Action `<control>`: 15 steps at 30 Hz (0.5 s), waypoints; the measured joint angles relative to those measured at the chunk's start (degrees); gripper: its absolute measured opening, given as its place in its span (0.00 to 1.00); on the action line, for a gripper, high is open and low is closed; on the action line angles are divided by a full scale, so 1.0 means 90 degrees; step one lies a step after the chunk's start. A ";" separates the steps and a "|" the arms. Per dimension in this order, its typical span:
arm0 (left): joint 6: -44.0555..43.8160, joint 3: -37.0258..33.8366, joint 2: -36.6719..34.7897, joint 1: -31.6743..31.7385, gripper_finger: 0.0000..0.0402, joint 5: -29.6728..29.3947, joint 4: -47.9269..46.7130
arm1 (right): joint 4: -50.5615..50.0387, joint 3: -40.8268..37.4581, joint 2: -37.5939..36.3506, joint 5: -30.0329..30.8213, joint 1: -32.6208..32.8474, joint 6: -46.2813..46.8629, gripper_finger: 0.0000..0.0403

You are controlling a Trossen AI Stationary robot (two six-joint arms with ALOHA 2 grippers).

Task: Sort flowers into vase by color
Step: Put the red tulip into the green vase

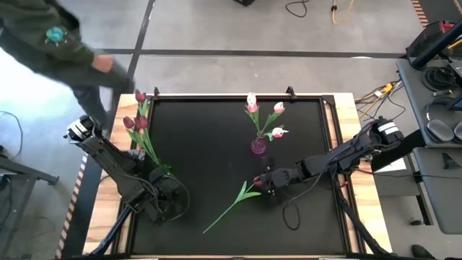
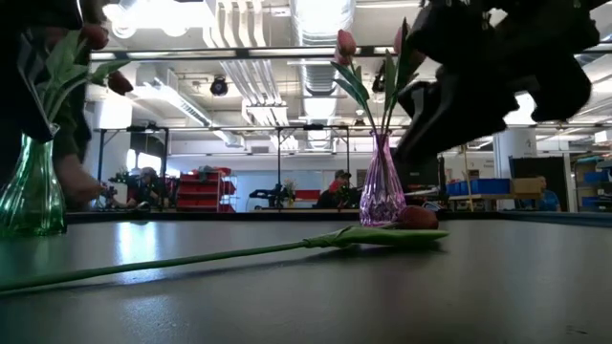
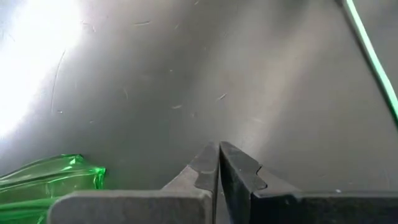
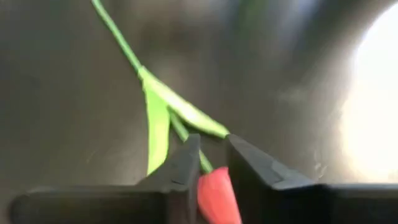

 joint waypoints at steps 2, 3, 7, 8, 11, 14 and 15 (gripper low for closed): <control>0.0012 -0.0054 0.0000 0.0009 0.00 -0.0007 0.0122 | -0.0029 0.0000 0.0180 -0.0003 0.0027 0.0038 0.25; 0.0050 -0.0075 0.0000 0.0021 0.00 -0.0009 0.0196 | -0.0027 0.0000 0.0291 0.0015 0.0032 0.0011 0.28; 0.0348 -0.0129 0.0000 0.0066 0.00 -0.0016 0.0538 | -0.0081 0.0140 0.0762 0.0118 0.0028 -0.0365 0.38; 0.0434 -0.0129 0.0000 0.0075 0.00 -0.0013 0.0630 | -0.0068 0.0231 0.0863 0.0118 0.0029 -0.0494 0.39; 0.0661 -0.0129 -0.0002 0.0090 0.00 -0.0015 0.0784 | -0.0079 0.0584 0.1167 0.0110 0.0033 -0.0832 0.40; 0.0717 -0.0129 -0.0007 0.0094 0.00 -0.0015 0.0807 | -0.0592 0.0993 0.1470 0.0110 0.0031 -0.1009 0.40; 0.0720 -0.0129 -0.0007 0.0095 0.00 -0.0015 0.0812 | -0.0829 0.1135 0.1570 0.0112 0.0029 -0.1015 0.39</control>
